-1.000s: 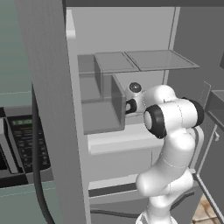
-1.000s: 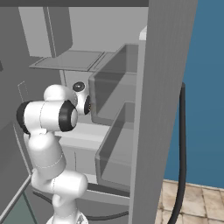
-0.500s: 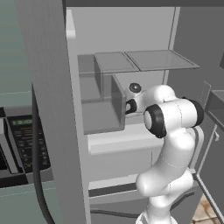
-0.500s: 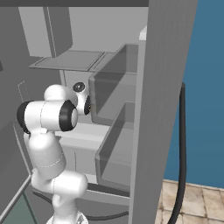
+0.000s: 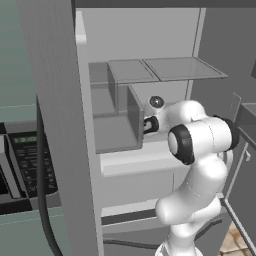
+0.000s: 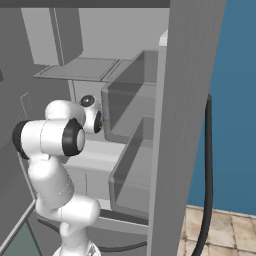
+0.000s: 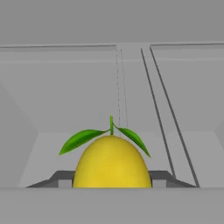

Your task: Retrieve a lemon from the fridge and place it on the cutting board with the fish.

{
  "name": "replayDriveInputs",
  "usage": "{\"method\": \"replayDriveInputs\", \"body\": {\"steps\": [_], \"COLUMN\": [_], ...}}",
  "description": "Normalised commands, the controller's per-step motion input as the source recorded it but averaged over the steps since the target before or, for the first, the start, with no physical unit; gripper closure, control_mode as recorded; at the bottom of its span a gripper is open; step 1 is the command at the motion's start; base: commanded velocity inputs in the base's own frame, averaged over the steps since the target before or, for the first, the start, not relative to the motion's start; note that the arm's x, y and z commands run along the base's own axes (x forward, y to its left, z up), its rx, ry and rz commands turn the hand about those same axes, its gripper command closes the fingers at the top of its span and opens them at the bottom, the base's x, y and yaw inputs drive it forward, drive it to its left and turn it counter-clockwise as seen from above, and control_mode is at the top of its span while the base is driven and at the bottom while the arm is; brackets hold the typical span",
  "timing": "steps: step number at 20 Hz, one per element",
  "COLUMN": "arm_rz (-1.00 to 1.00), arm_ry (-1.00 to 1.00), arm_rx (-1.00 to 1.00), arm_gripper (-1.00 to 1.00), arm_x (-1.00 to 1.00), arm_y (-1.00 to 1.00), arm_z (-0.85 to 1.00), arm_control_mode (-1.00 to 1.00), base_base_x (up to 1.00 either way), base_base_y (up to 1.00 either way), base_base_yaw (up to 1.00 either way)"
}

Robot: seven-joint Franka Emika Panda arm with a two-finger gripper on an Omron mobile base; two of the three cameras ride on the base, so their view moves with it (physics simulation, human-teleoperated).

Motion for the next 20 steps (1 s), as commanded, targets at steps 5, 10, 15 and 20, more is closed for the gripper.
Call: {"method": "replayDriveInputs", "body": {"steps": [5, 10, 15, 20], "arm_rz": [0.0, 0.0, 0.0, 0.0], "arm_ry": [0.0, 0.0, 0.0, 0.0], "arm_rx": [0.0, 0.0, 0.0, 0.0], "arm_gripper": [1.0, 1.0, 1.0, 1.0], "arm_x": [-0.53, -0.67, -0.88, -0.98], "arm_y": [-0.06, -0.13, -0.2, -0.19], "arm_z": [0.6, 0.7, 0.44, 0.42], "arm_control_mode": [-1.0, -1.0, -1.0, -1.0], "base_base_x": [0.0, 0.0, 0.0, 0.0], "base_base_y": [0.0, 0.0, 0.0, 0.0], "base_base_yaw": [0.0, 0.0, 0.0, 0.0]}}
